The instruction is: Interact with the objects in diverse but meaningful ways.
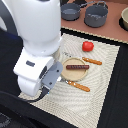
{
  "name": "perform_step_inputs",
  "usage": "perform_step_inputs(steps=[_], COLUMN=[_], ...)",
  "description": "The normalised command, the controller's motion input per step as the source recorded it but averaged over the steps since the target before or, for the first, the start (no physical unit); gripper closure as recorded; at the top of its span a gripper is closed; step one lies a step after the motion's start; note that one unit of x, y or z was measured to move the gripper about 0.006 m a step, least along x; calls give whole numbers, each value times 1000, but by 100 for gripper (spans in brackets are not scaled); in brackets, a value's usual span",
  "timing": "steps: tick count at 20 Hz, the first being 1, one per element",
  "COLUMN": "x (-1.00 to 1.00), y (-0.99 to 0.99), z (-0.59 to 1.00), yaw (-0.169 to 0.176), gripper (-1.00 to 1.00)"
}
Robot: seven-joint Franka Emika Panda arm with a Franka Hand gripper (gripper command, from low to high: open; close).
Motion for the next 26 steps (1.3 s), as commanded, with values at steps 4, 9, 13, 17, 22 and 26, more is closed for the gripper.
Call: perform_step_inputs(steps=[4, 9, 13, 17, 22, 26], x=[-191, -59, -5, 31, 2, -3], y=[-151, 7, 74, 191, 96, 35], z=[-365, -339, -164, 0, -60, -229], yaw=[-40, -7, 0, 0, 0, 0], gripper=[-100, -100, -100, -100, -100, -100])
